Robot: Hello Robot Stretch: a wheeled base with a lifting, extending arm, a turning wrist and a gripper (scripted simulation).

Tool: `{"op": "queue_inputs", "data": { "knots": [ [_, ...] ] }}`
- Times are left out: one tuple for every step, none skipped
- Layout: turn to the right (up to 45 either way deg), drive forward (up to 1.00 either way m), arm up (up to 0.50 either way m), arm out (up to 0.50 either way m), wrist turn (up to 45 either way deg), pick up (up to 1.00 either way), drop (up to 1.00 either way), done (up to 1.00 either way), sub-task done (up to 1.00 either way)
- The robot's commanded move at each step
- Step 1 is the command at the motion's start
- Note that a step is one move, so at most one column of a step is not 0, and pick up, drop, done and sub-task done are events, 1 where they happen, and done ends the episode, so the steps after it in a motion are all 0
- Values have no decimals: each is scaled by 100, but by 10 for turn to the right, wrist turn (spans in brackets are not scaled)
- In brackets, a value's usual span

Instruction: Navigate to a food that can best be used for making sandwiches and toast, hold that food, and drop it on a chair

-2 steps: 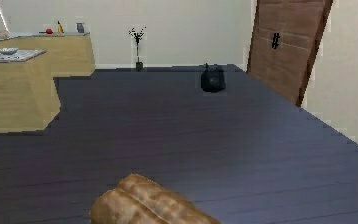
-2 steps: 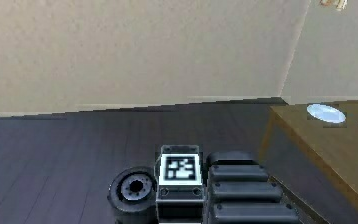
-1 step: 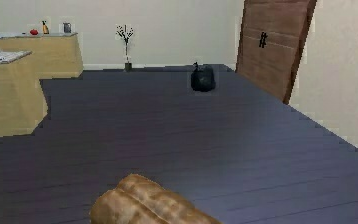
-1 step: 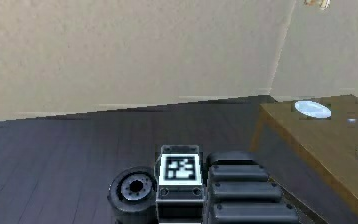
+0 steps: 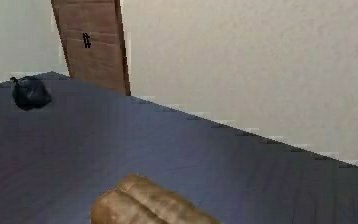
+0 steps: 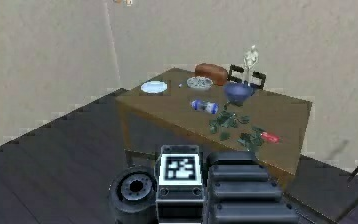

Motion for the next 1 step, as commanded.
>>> {"op": "queue_inputs", "data": {
  "knots": [
    [450, 0, 0, 0, 0, 0, 0, 0, 0]
  ]
}}
